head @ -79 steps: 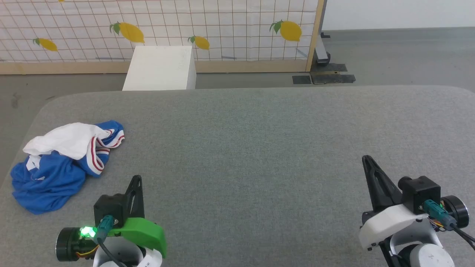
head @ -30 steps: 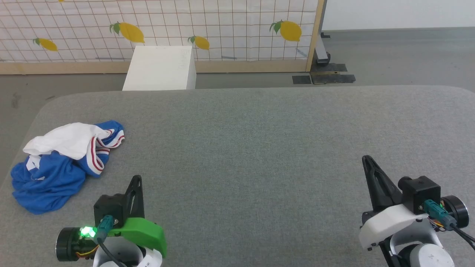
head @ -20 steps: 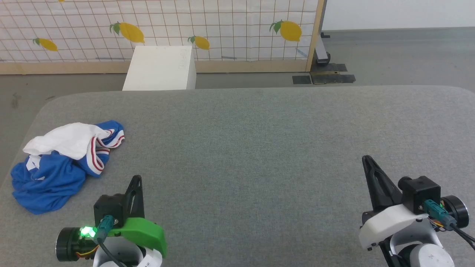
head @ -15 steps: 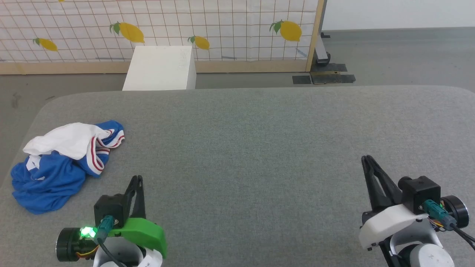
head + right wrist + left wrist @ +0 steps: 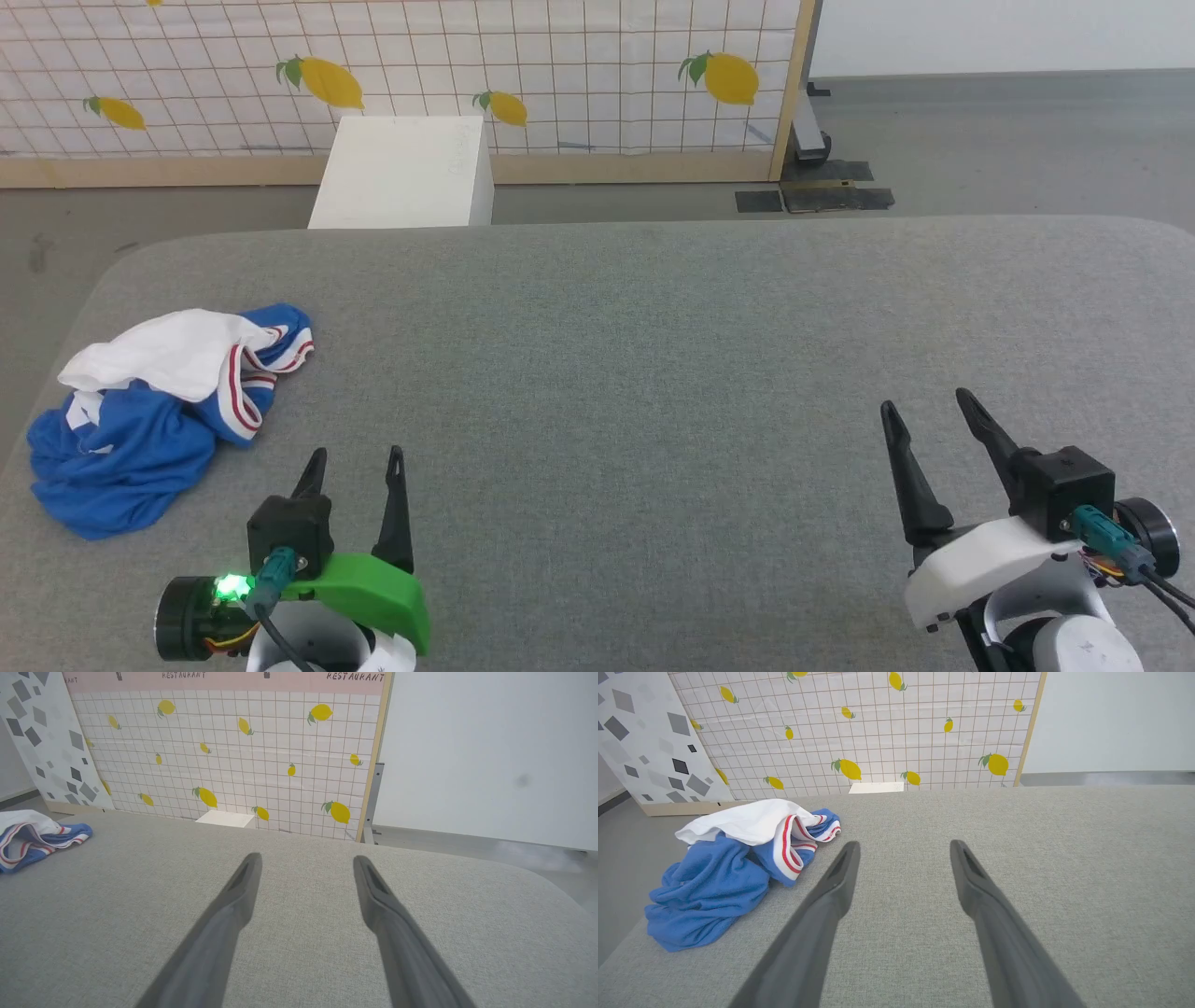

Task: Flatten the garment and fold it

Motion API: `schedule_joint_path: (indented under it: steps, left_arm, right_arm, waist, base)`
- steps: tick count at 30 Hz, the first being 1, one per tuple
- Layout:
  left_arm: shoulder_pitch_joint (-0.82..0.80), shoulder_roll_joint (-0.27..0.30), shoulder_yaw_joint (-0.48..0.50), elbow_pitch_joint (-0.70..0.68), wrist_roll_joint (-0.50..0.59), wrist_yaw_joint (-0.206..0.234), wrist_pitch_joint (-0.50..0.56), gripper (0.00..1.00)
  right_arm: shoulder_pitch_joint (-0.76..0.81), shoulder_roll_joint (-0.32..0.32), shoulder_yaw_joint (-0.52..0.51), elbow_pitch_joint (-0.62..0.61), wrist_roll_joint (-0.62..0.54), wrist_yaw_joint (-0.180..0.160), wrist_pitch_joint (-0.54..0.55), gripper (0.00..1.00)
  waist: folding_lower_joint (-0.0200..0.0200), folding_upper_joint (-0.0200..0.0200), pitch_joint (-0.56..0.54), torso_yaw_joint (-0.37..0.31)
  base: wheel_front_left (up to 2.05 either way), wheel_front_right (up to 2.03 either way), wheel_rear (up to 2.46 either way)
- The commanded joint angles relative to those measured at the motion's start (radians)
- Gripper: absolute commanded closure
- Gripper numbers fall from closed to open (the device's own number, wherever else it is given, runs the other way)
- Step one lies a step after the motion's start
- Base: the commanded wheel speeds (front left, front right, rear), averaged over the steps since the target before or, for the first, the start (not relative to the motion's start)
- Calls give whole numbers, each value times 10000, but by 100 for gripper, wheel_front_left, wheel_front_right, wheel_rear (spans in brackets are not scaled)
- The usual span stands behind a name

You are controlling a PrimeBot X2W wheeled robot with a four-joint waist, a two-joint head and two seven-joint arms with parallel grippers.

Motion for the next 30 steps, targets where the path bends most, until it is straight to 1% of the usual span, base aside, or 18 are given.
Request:
schedule_joint_path:
  steps: [1, 30]
  left_arm:
    - [-15, -5, -75, 69, -105, 81, -108, 0]
    - [-46, -18, -546, 749, -588, 215, -700, 0]
  right_arm:
    - [82, 1, -41, 85, 150, -1, -121, 0]
    - [254, 4, -450, 573, 701, -4, -716, 0]
  waist:
    - [0, -1, -3, -1]
    - [0, -1, -54, -35]
  base:
    - [0, 0, 0]
    - [0, 0, 0]
